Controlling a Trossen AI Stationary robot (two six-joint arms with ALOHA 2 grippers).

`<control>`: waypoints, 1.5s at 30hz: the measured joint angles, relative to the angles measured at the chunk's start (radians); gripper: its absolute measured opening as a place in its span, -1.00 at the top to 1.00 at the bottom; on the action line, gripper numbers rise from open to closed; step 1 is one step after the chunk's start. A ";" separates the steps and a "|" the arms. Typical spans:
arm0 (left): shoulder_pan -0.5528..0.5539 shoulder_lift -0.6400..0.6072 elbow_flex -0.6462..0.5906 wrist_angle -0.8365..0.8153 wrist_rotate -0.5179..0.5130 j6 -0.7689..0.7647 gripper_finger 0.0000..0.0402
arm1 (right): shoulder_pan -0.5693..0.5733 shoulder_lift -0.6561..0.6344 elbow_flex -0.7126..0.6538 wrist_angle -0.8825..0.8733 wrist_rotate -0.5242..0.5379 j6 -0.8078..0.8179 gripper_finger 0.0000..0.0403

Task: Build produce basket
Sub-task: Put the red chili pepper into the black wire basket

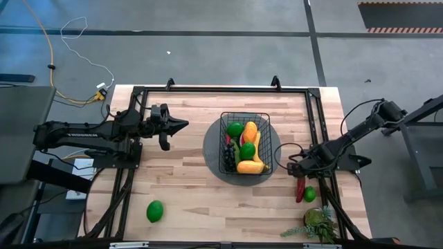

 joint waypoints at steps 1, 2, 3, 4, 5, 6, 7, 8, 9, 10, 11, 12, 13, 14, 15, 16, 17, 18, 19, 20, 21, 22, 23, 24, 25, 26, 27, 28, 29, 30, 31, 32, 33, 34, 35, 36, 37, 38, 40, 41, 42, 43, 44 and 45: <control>0.000 0.000 0.000 0.000 0.000 -0.005 1.00 | 0.000 0.000 0.000 -0.006 0.000 0.000 -0.40; 0.000 0.000 0.000 0.000 0.000 -0.008 1.00 | 0.000 0.000 0.000 -0.011 0.000 0.000 -0.37; 0.000 0.000 0.000 0.000 0.000 -0.009 1.00 | 0.000 0.000 0.000 -0.015 0.000 0.000 -0.33; 0.000 0.000 0.000 0.000 0.000 -0.009 1.00 | 0.000 0.000 0.000 -0.019 0.000 0.000 -0.28; 0.000 0.000 0.000 0.000 0.000 -0.011 1.00 | 0.000 0.000 0.000 -0.021 0.000 0.000 -0.24; 0.000 0.000 0.000 0.000 0.000 -0.011 1.00 | 0.000 0.000 0.000 -0.022 0.000 0.000 -0.19; 0.000 0.000 0.000 0.000 0.000 -0.011 1.00 | 0.000 0.000 0.000 -0.021 0.000 0.003 -0.14; 0.000 0.000 0.000 0.000 0.000 -0.011 1.00 | 0.000 0.000 0.000 -0.023 0.000 0.008 -0.10; 0.000 0.000 0.000 0.000 0.000 -0.011 1.00 | 0.000 0.000 0.000 -0.026 0.000 0.010 -0.05; 0.000 0.000 0.000 0.000 0.003 -0.011 1.00 | 0.000 0.000 0.000 -0.031 0.000 0.010 -0.01; 0.000 0.000 0.000 0.000 0.004 -0.011 1.00 | 0.000 0.000 0.000 -0.036 0.000 0.010 0.03; 0.000 0.000 0.000 0.000 0.007 -0.011 1.00 | 0.000 0.000 0.000 -0.041 0.000 0.009 0.07; 0.000 0.000 0.000 0.000 0.007 -0.011 1.00 | 0.000 0.000 0.000 -0.047 0.003 0.007 0.10; 0.000 0.000 0.000 0.000 0.007 -0.011 1.00 | 0.000 0.000 0.000 -0.051 0.006 0.005 0.14; 0.000 0.000 0.000 0.000 0.008 -0.011 1.00 | 0.000 0.000 0.000 -0.050 0.009 0.002 0.18; 0.000 0.000 0.000 0.000 0.008 -0.011 1.00 | 0.000 0.000 0.000 -0.049 0.009 0.002 0.21; 0.000 0.000 0.000 0.000 0.008 -0.011 1.00 | 0.000 0.000 0.000 -0.049 0.009 0.002 0.25; 0.000 0.000 0.000 0.000 0.008 -0.011 1.00 | 0.000 0.000 0.000 -0.049 0.009 0.001 0.28; 0.000 0.000 0.000 0.000 0.008 -0.011 1.00 | 0.000 0.000 0.000 -0.049 0.009 0.000 0.32; 0.000 0.000 0.000 0.000 0.008 -0.011 1.00 | 0.000 0.000 0.000 -0.049 0.009 0.000 0.35; 0.000 0.000 0.000 0.000 0.008 -0.011 1.00 | 0.000 0.000 0.000 -0.049 0.009 0.000 0.38; 0.000 0.000 0.000 0.000 0.008 -0.011 1.00 | 0.000 0.000 0.000 -0.049 0.009 0.000 0.41; 0.000 0.000 0.000 0.000 0.008 -0.011 1.00 | 0.000 0.000 0.000 -0.049 0.009 0.000 0.43; 0.000 0.000 0.000 0.000 0.008 -0.011 1.00 | 0.000 0.000 0.000 -0.048 0.008 -0.001 0.44; 0.000 0.000 0.000 0.000 0.008 -0.011 1.00 | 0.000 0.000 0.000 -0.048 0.009 -0.001 0.46; 0.000 0.000 0.000 0.000 0.008 -0.011 1.00 | 0.000 0.000 0.000 -0.048 0.009 -0.001 0.46; 0.000 0.000 0.000 0.000 0.008 -0.011 1.00 | 0.000 0.000 0.000 -0.047 0.009 -0.001 0.47; 0.000 0.000 0.000 0.000 0.008 -0.011 1.00 | 0.000 0.000 0.000 -0.047 0.009 -0.001 0.47; 0.000 0.000 0.000 0.000 0.008 -0.011 1.00 | 0.000 0.000 0.000 -0.045 0.009 -0.001 0.48; 0.000 0.000 0.000 0.000 0.008 -0.011 1.00 | 0.000 0.000 0.000 -0.038 0.009 -0.002 0.48; 0.000 0.000 0.000 0.000 0.008 -0.011 1.00 | 0.000 0.000 0.000 -0.031 0.010 -0.011 0.48; 0.000 0.000 0.000 0.000 0.008 -0.011 1.00 | 0.000 -0.002 0.000 -0.025 0.011 -0.022 0.48; 0.000 0.000 0.000 0.000 0.008 -0.011 1.00 | 0.000 -0.004 0.000 -0.014 0.011 -0.035 0.48; 0.000 0.000 0.000 0.000 0.008 -0.011 1.00 | 0.000 -0.007 0.004 -0.008 0.012 -0.052 0.48; 0.000 0.000 0.000 0.000 0.008 -0.011 1.00 | 0.000 -0.011 0.012 -0.012 0.017 -0.069 0.48; 0.000 0.000 0.000 0.000 0.008 -0.011 1.00 | 0.000 -0.016 0.022 -0.019 0.028 -0.094 0.49; 0.000 0.000 0.000 0.000 0.008 -0.011 1.00 | 0.000 -0.024 0.036 -0.033 0.046 -0.127 0.49; 0.000 0.000 0.000 0.000 0.008 -0.011 1.00 | -0.001 -0.035 0.051 -0.048 0.069 -0.159 0.49; 0.000 0.000 0.000 0.000 0.008 -0.011 1.00 | -0.004 -0.064 0.090 -0.068 0.122 -0.227 0.49; 0.000 0.000 0.000 0.000 0.008 -0.011 1.00 | -0.005 -0.081 0.113 -0.075 0.148 -0.265 0.49; 0.000 0.000 0.000 0.000 0.008 -0.011 1.00 | -0.005 -0.100 0.135 -0.080 0.173 -0.301 0.49; 0.000 0.000 0.000 0.000 0.008 -0.011 1.00 | -0.005 -0.119 0.158 -0.078 0.190 -0.337 0.49; 0.000 0.000 0.000 0.000 0.008 -0.011 1.00 | -0.005 -0.138 0.183 -0.076 0.201 -0.365 0.49; 0.000 0.000 0.000 0.000 0.008 -0.011 1.00 | -0.005 -0.155 0.206 -0.077 0.203 -0.395 0.49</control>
